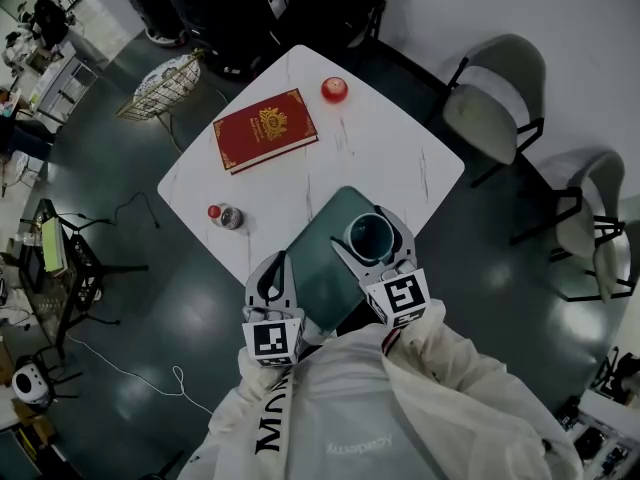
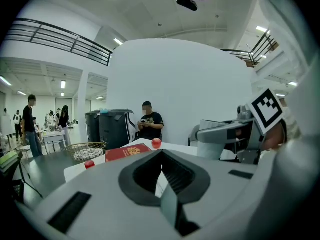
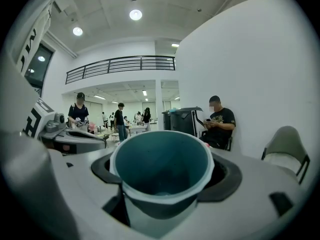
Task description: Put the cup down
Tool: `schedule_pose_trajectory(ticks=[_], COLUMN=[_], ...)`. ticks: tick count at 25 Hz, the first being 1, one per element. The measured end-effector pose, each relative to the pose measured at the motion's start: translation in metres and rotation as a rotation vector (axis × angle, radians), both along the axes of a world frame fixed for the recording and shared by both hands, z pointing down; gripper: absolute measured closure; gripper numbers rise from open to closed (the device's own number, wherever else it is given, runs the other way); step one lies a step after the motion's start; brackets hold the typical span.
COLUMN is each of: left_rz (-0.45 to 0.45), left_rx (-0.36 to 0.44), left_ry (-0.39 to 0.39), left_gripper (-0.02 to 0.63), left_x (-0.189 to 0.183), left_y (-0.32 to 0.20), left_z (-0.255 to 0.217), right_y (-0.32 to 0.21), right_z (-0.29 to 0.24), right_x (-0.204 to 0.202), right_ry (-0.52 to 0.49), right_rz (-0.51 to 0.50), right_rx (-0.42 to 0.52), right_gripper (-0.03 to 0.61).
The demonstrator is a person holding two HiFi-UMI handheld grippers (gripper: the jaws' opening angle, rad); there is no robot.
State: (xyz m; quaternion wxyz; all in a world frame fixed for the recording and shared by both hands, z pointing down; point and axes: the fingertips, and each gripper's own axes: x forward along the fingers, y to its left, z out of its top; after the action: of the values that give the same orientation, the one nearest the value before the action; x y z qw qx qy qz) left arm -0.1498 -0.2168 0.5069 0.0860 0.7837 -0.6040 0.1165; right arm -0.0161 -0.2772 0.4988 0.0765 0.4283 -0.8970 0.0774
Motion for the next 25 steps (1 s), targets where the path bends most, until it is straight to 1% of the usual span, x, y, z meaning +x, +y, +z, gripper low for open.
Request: schedule_pose_trajectory(ticks=[8, 15, 18, 25], left_rz=[0.005, 0.022, 0.021, 0.008], left_rx=[-0.017, -0.044, -0.055, -0.067], left_ry=[-0.007, -0.019, -0.021, -0.023], left_gripper=[0.601, 0.601, 0.601, 0.601], left_x=[0.003, 0.006, 0.007, 0.005], left_y=[-0.023, -0.035, -0.039, -0.051], left_z=[0.022, 0.044, 0.051, 0.064], right_y=[-0.028, -0.052, -0.059, -0.07], right_z=[0.036, 0.061, 0.074, 0.107], right_x=[-0.005, -0.01, -0.01, -0.025], right_ry=[0.023, 0.042, 0.055, 0.07], right_rz=[-0.018, -0.033, -0.033, -0.089], right_rx=[-0.007, 0.015, 0.003, -0.014], right_gripper=[0.17, 0.17, 0.17, 0.17])
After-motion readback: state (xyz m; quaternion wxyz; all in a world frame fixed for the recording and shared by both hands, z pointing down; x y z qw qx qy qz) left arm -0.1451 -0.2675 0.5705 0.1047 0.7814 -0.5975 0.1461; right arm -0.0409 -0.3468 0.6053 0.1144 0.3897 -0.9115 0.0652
